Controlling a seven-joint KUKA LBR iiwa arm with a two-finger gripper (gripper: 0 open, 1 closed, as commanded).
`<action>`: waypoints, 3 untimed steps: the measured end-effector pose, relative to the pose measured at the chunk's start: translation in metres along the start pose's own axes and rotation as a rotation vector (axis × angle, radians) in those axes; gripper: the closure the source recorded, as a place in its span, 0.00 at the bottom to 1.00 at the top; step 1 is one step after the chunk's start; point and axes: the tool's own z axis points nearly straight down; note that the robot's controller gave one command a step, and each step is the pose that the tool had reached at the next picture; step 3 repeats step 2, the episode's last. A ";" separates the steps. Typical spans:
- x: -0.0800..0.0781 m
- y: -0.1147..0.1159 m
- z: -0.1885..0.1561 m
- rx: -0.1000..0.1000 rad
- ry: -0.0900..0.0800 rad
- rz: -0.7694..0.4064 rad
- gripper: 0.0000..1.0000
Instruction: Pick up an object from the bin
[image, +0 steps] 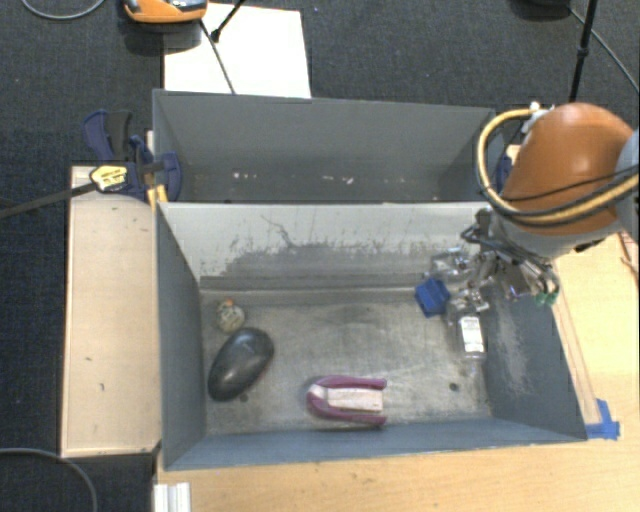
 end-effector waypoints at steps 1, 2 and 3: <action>0.036 0.015 0.067 -0.007 0.015 -0.128 1.00; 0.037 0.019 -0.078 0.000 -0.001 -0.193 1.00; 0.037 0.019 -0.078 0.000 -0.001 -0.193 1.00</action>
Offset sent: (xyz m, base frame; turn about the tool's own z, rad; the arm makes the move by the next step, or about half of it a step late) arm -0.0366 0.0060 -0.0652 -0.1291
